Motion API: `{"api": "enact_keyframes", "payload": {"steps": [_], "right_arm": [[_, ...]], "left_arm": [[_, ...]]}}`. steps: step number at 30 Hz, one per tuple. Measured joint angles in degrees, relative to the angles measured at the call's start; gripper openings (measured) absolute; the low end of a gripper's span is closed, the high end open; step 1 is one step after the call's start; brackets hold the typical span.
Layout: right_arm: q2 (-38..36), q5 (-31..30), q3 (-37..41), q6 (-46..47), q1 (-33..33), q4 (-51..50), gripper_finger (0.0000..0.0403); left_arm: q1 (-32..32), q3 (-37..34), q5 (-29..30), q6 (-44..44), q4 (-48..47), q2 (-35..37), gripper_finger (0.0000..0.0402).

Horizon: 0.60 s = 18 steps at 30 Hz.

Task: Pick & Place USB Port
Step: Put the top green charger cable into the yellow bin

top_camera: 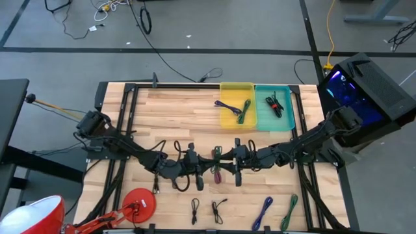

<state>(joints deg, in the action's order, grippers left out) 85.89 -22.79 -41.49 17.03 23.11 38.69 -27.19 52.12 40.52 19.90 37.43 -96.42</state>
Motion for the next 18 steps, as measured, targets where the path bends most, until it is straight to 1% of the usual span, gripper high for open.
{"api": "enact_keyframes", "payload": {"steps": [2,4,5,7,8,9,14,18], "right_arm": [[0.0,-0.17,0.0,-0.06,-0.39,0.18,0.0121],[0.0,-0.15,-0.03,-0.76,-0.71,0.12,0.0104],[0.0,-0.11,-0.03,-1.45,-0.82,0.11,0.0088],[0.0,0.27,-0.03,-2.49,-0.92,0.08,0.0041],[0.0,0.28,-0.03,-3.3,-0.91,-0.04,0.0025],[0.0,0.34,-0.03,-3.92,-0.85,-0.1,0.0018],[-0.21,-1.16,-0.13,-4.02,-1.08,-2.95,0.0011],[-0.26,-0.39,-0.2,-3.99,-2.99,-3.97,0.001]], "left_arm": [[-0.11,0.0,-0.26,0.02,0.09,-0.02,0.0004],[-0.35,0.0,-0.51,0.04,-0.01,-0.02,0.0004],[-0.34,0.0,-0.69,0.15,-0.06,-0.03,0.0004],[-0.43,0.0,-0.69,0.77,-0.05,-0.18,0.0004],[-0.45,-0.02,-0.77,0.91,-0.07,-0.22,0.0007],[-0.55,-0.02,-0.92,1.37,-0.07,-0.22,0.0013],[-0.7,-0.05,-3.05,1.68,-0.57,-0.26,0.0057],[-1.1,-0.04,-2.52,1.65,-2.25,-0.26,0.0082]]}}
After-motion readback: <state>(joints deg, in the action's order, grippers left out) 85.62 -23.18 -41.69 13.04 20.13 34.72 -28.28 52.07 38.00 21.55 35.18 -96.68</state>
